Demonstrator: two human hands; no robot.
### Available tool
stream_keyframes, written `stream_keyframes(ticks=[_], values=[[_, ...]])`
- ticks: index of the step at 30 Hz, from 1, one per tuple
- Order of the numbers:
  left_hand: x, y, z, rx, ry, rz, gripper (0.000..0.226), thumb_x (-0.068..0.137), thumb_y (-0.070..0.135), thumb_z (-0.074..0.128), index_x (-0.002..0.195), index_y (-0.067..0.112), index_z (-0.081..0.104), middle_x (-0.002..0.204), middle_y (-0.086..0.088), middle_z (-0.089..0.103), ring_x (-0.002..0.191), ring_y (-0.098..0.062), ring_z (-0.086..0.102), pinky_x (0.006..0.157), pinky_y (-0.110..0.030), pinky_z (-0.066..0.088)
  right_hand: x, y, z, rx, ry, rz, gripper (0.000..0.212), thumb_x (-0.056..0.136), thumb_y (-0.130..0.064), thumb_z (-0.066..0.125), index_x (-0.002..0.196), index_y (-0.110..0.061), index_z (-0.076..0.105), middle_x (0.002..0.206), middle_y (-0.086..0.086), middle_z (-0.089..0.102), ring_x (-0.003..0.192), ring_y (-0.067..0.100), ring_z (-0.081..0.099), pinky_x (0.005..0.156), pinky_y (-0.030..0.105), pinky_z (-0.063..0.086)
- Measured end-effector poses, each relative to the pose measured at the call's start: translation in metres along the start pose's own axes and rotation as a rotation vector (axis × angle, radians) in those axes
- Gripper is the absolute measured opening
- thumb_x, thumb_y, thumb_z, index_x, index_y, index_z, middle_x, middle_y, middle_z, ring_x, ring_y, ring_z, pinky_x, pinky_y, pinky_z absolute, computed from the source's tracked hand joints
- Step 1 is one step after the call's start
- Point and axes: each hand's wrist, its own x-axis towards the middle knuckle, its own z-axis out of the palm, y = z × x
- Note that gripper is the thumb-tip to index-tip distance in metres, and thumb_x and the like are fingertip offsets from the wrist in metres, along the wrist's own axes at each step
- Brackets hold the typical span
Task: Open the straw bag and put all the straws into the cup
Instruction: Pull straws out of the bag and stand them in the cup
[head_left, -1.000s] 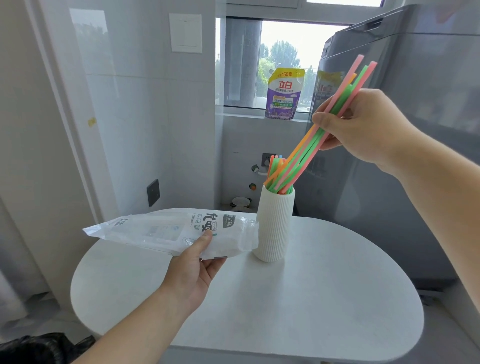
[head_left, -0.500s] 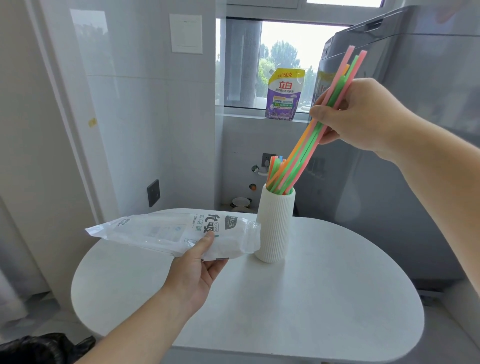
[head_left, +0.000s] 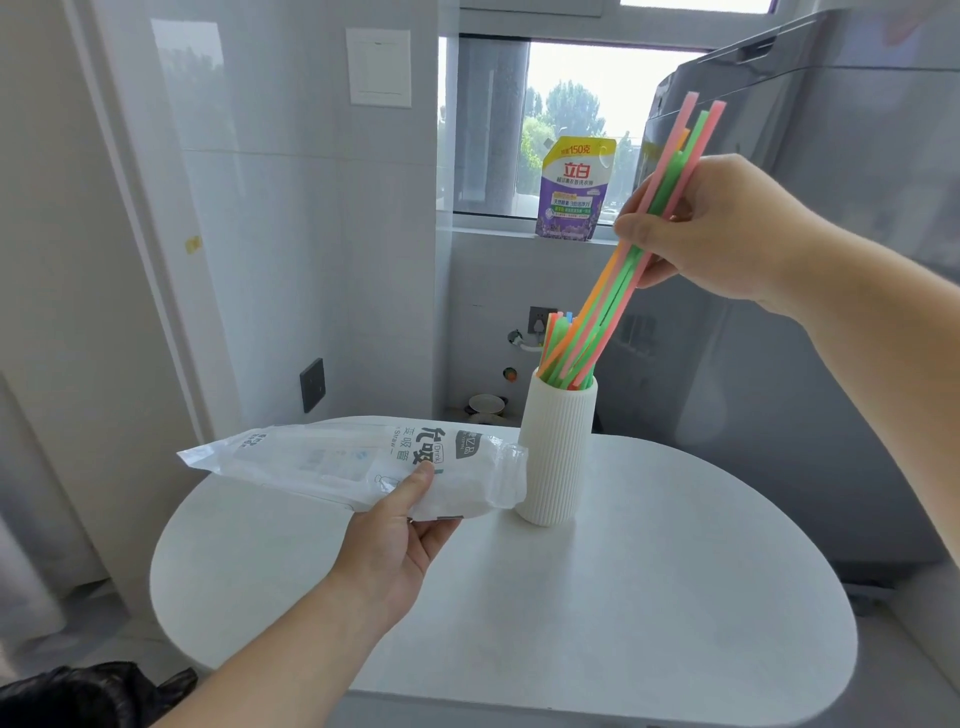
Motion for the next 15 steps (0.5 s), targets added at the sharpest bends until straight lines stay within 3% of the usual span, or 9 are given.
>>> stream_keyframes(ticks=[5,15], values=[[0.0005,0.0008,-0.0002,0.004,-0.009,0.0,0.041,0.092,0.009,0.07,0.132,0.019,0.064,0.105,-0.001,0.081,0.084,-0.014,0.078,0.06,-0.028,0.062,0.002,-0.001,0.0007,-0.002,0.017,0.001,0.018,0.097,-0.024,0.063,0.103,-0.008,0.069,0.088,0.004,0.075,0.064,0.009,0.075,0.055,0.013,0.057],[0.0011,0.0016,-0.0006,0.001,-0.014,-0.001,0.04,0.092,0.009,0.07,0.131,0.018,0.065,0.109,-0.001,0.08,0.086,-0.013,0.078,0.061,-0.028,0.062,0.0013,-0.0021,0.0074,-0.039,-0.029,-0.029,0.016,0.097,-0.024,0.063,0.102,-0.011,0.07,0.091,0.0,0.074,0.066,0.006,0.075,0.054,0.01,0.055]])
